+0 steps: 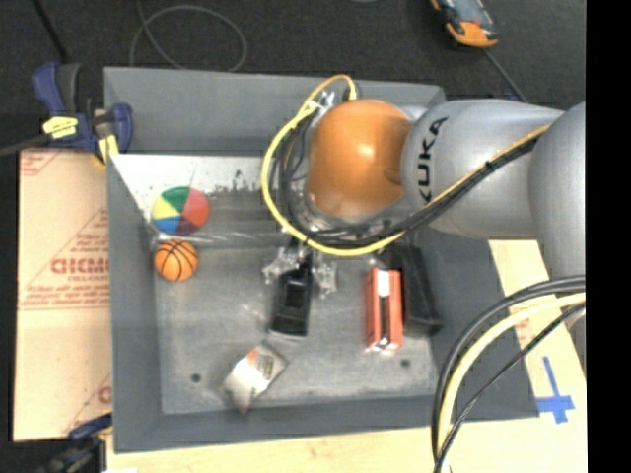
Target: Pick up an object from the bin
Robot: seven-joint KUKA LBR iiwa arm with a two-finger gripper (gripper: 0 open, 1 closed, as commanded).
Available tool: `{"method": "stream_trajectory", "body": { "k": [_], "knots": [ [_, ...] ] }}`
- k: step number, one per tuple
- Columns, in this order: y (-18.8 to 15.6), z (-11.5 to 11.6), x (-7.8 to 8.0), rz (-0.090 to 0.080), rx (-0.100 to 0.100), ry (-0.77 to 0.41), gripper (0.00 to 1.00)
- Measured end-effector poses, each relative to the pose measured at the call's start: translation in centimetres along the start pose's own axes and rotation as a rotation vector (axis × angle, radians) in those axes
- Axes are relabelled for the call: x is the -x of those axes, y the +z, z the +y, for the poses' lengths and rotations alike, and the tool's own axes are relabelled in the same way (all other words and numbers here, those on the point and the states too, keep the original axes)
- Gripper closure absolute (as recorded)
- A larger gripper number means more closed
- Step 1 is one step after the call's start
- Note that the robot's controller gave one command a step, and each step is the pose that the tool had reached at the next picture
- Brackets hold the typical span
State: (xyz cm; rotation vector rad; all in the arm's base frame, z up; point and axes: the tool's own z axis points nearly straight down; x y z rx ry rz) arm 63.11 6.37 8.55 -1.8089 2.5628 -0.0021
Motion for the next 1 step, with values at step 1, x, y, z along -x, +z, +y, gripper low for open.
{"method": "stream_trajectory", "body": {
  "k": [1],
  "knots": [
    [-0.90,0.16,-0.07,0.003,0.007,0.000,1.00]
  ]
}}
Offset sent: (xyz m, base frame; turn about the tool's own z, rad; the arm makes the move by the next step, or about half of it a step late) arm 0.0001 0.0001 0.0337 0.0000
